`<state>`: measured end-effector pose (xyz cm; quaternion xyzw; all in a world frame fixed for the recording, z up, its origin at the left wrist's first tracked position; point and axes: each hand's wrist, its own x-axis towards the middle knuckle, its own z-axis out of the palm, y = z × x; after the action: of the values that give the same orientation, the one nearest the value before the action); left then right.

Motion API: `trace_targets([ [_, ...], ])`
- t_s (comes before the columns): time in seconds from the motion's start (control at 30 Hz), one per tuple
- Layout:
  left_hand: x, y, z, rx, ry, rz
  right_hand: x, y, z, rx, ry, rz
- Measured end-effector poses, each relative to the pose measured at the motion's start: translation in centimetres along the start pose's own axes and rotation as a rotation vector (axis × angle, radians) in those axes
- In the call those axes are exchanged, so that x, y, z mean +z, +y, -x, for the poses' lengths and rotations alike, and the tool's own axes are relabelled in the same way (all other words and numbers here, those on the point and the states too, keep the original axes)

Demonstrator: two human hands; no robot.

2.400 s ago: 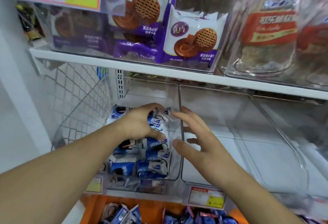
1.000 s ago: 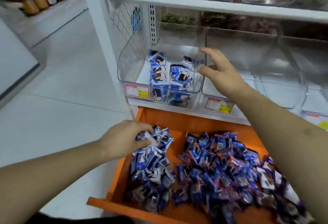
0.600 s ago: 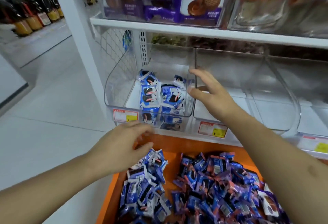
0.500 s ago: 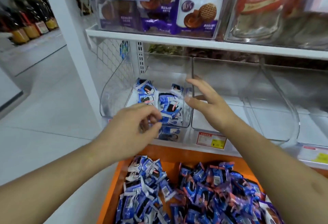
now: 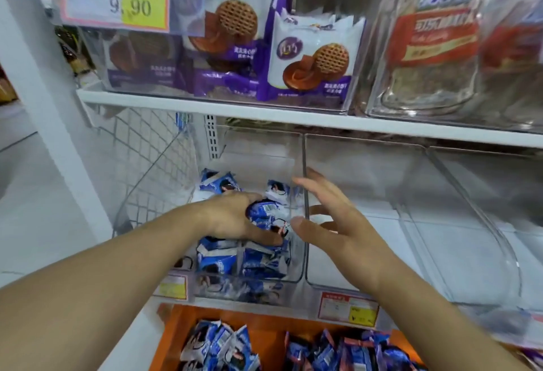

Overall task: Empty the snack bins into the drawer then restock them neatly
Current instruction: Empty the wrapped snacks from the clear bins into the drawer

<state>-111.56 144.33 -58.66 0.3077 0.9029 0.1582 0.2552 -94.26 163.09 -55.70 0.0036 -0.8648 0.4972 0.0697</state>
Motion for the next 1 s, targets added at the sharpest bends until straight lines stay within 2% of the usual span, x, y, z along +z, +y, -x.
trace_targets([
  [0.1, 0.4, 0.1, 0.2, 0.039, -0.020, 0.106, 0.0, -0.1, 0.0, -0.001, 0.009, 0.014],
  [0.4, 0.5, 1.8, 3.0, 0.104, 0.043, 0.152, 0.2, -0.5, 0.1, 0.004, 0.011, 0.046],
  [0.63, 0.3, 2.3, 4.6, 0.183, 0.211, 0.249, 0.2, -0.4, 0.1, 0.010, 0.024, 0.048],
  [0.77, -0.7, 2.4, 6.7, 0.168, 0.311, 0.343, 0.3, 0.0, 0.1, -0.008, 0.033, 0.045],
  [0.93, -1.9, 3.4, 12.4, 0.175, 0.496, 0.431, 0.2, 0.1, 0.0, -0.020, 0.033, 0.033],
  [1.0, -1.6, 3.6, 15.4, 0.212, 0.517, 0.480, 0.1, 0.1, -0.1, -0.019, 0.040, 0.033],
])
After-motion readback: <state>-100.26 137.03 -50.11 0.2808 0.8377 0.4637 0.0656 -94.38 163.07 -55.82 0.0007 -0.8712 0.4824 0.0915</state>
